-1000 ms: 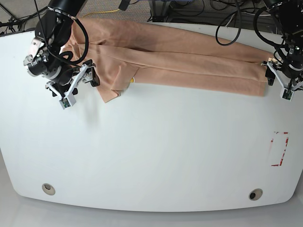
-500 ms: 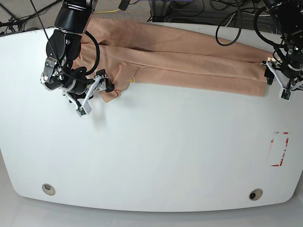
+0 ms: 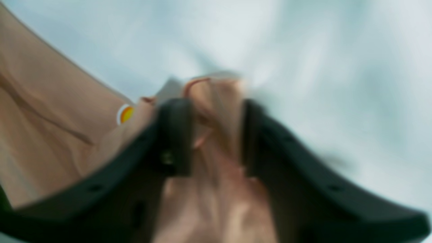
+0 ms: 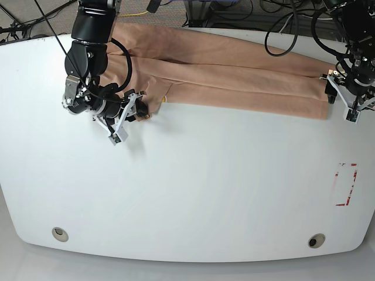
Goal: Fold the T-shirt properly
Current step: 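Release and regrasp the folded strip ends with both grippers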
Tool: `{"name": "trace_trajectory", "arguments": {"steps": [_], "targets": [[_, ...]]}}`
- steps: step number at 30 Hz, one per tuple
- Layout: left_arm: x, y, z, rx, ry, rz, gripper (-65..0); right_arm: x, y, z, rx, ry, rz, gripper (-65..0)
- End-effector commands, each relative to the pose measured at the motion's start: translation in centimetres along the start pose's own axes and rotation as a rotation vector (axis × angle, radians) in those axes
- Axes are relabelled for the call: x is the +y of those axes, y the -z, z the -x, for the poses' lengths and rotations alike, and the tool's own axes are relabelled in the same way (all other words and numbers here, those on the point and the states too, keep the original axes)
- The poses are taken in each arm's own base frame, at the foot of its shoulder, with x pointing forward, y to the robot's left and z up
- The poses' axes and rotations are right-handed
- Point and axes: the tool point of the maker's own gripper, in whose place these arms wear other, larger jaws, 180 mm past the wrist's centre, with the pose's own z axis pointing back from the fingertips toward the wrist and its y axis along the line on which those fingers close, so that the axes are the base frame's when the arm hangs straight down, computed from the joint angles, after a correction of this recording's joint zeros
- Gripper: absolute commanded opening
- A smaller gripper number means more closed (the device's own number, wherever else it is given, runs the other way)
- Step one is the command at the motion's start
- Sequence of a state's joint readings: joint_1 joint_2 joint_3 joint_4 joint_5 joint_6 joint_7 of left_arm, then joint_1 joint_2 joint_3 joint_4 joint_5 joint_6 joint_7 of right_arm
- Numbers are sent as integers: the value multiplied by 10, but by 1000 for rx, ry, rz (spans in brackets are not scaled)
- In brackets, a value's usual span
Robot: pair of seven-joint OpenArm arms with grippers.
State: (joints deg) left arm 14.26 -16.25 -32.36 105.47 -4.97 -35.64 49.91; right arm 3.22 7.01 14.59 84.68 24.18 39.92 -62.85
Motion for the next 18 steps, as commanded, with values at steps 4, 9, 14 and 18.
{"name": "trace_trajectory", "arguments": {"steps": [4,9,14,18], "targets": [[6,2,-1,-10,-8,-5,-235,0,-6,-16,-43,-27,8,-650],[4,9,12,25,-28,12,-235,-3,-40,-33,-104,-71,71,-650],[-2,15,19,45,-36,35,-235,2,-71,-32,-111,-109,118,-650],[-14,15,10,23,-22,58,-236,17,-80,-19,-117,-125,98,-650]]}}
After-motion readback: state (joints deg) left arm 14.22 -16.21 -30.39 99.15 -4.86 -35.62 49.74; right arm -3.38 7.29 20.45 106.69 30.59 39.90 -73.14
